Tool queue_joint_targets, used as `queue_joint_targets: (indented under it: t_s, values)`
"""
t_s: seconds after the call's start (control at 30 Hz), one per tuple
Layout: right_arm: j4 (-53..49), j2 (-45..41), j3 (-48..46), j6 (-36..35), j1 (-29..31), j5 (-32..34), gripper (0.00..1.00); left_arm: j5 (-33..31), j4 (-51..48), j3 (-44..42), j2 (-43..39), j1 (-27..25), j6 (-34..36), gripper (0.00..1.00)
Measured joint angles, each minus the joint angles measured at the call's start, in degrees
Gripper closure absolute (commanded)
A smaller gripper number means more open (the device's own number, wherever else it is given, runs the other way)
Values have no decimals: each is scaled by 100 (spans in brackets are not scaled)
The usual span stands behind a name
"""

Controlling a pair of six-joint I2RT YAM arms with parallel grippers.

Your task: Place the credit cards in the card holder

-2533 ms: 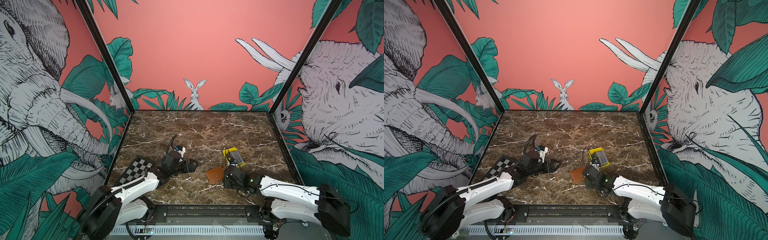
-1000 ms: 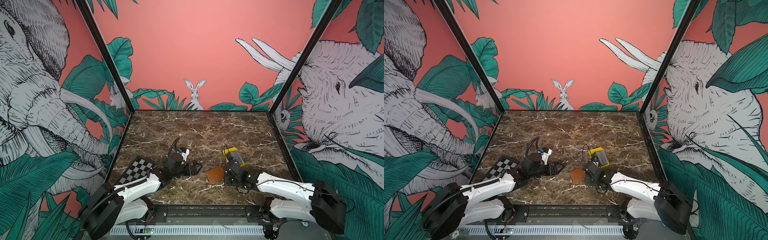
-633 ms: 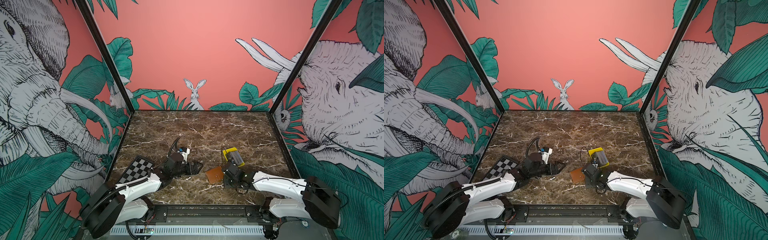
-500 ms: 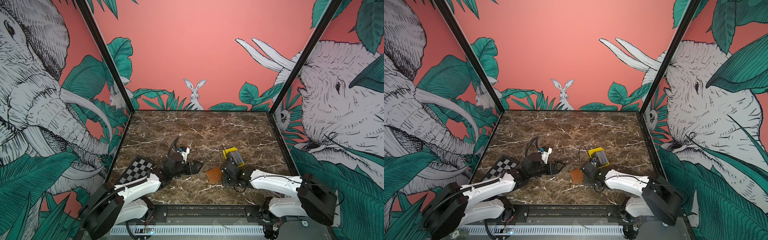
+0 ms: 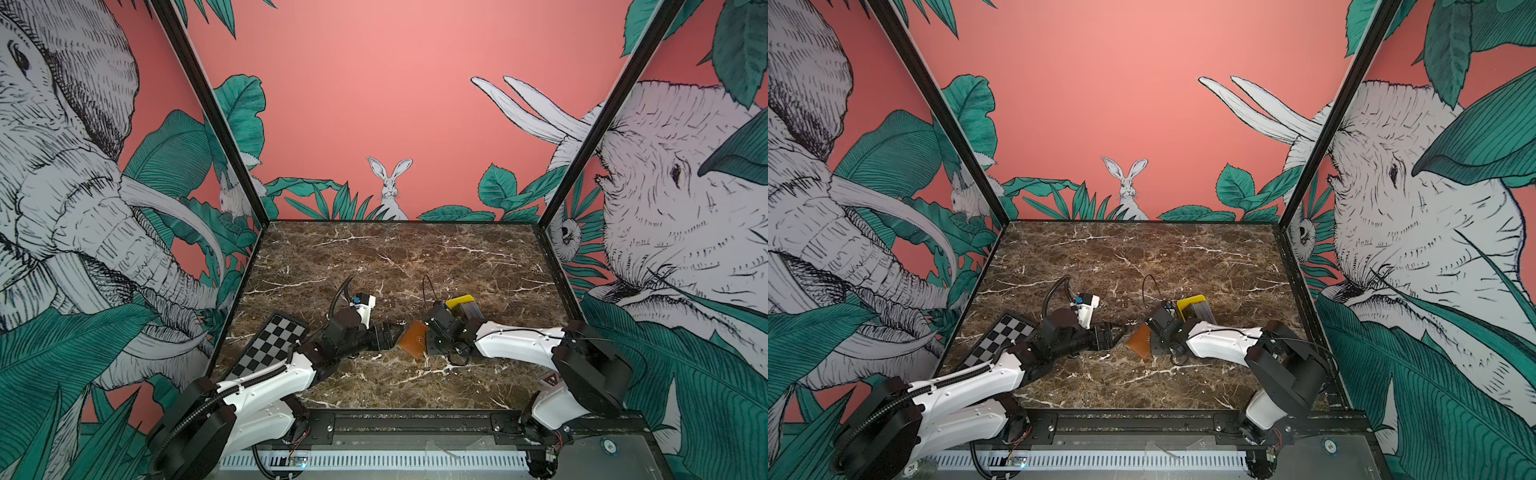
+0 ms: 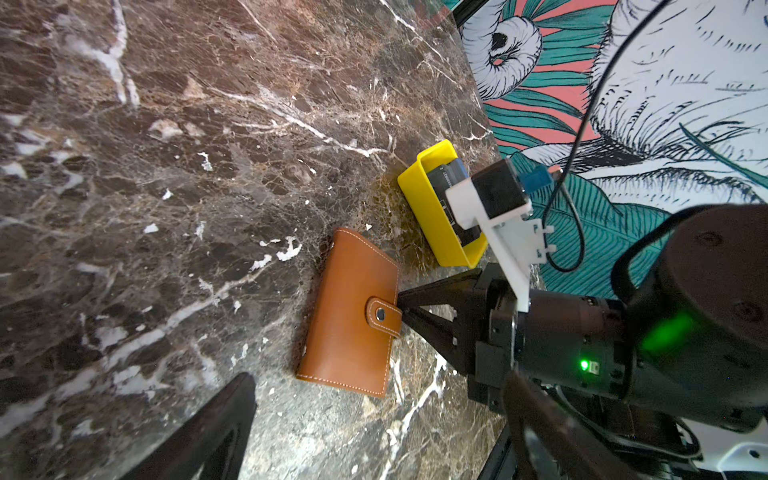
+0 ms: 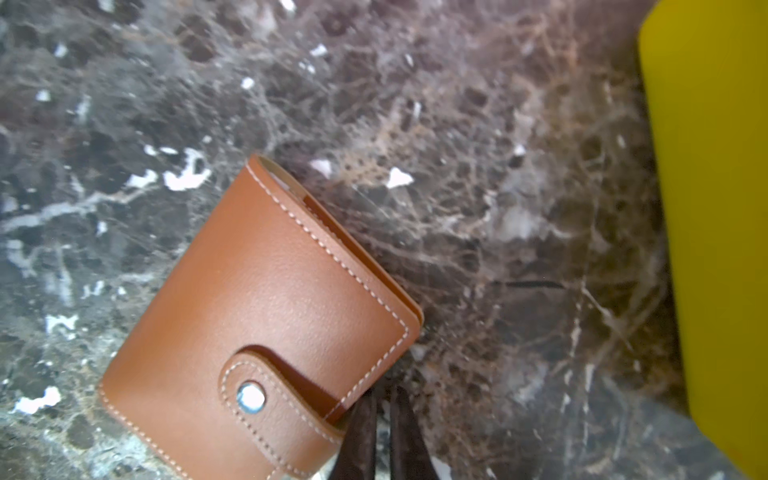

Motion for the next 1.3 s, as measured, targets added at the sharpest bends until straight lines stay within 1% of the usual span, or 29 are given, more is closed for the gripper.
queue_joint_targets:
  t_s: [0.2,0.33,0.4,0.53,0.67,0.77,0.9,1.0,1.17,1.3]
  values:
    - [-11,-597,-275,-94,0,-7,89,0,-140,57,103,-4,92,8]
    - [0,-1054,-590,-92,-2,-94,88,46,-442,356,564,-4,120,9]
    - [-22,-1137,-686,-94,-37,-136,87,70,-542,483,772,-4,116,9]
    - [-39,-1102,-737,-195,-199,-323,87,90,-839,756,1078,-4,118,10]
    - [92,-953,-734,-315,-356,-673,88,111,-1054,1071,1392,-4,109,11]
    - [157,-820,-734,-376,-378,-855,88,114,-1051,1099,1554,-4,63,12]
    - [177,-804,-734,-417,-417,-914,88,190,-1003,1099,1759,-4,-59,13]
    - [181,-713,-710,-420,-535,-935,88,208,-940,1095,1788,-4,-160,13]
    - [341,-319,-461,-474,-918,-1178,88,192,-702,1005,1727,-4,-391,13]
    - [407,-192,-363,-520,-970,-1235,87,149,-743,1021,1705,9,-446,13]
